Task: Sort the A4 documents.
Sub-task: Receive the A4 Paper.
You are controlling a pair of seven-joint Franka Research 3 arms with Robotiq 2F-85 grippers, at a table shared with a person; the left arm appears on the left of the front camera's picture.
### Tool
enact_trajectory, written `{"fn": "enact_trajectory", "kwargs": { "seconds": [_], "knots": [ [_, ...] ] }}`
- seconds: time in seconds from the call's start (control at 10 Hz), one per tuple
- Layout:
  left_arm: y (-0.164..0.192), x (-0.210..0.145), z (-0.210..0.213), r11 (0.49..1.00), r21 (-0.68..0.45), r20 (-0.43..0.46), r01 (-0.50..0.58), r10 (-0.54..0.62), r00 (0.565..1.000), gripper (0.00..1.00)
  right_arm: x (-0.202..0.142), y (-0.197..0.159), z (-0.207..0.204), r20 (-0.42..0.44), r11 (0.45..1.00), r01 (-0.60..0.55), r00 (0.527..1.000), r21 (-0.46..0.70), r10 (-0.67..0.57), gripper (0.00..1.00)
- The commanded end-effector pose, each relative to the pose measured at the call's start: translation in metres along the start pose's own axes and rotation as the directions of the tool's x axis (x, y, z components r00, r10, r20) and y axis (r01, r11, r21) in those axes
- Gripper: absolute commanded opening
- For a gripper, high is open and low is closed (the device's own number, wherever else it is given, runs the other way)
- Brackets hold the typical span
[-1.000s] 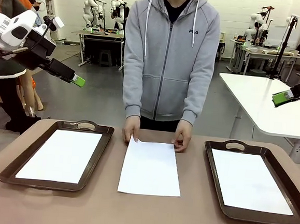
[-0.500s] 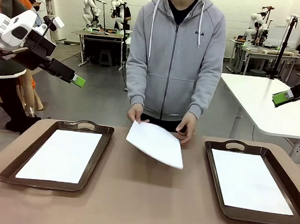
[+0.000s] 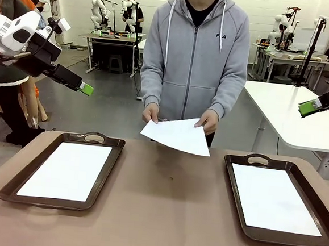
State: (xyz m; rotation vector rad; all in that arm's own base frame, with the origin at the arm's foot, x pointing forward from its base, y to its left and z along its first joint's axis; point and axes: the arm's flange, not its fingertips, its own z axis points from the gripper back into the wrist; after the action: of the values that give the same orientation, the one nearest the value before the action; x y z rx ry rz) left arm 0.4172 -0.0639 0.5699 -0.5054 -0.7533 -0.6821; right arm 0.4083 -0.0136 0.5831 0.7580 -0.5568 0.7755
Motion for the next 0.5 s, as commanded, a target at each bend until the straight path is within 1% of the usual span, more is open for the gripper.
{"fn": "enact_trajectory", "kwargs": {
  "seconds": [0.0,0.4],
  "knots": [
    [0.0009,-0.0024,0.0004,1.0,-0.011,0.001,0.02,-0.02,1.0,1.0,0.0003,-0.0003,-0.0025,0.009,1.0,0.002,1.0,0.001,-0.002,1.0],
    [0.0009,-0.0024,0.0004,1.0,-0.011,0.001,0.02,-0.02,1.0,1.0,0.0003,-0.0003,-0.0025,0.009,1.0,0.002,1.0,0.001,-0.002,1.0]
  ]
}}
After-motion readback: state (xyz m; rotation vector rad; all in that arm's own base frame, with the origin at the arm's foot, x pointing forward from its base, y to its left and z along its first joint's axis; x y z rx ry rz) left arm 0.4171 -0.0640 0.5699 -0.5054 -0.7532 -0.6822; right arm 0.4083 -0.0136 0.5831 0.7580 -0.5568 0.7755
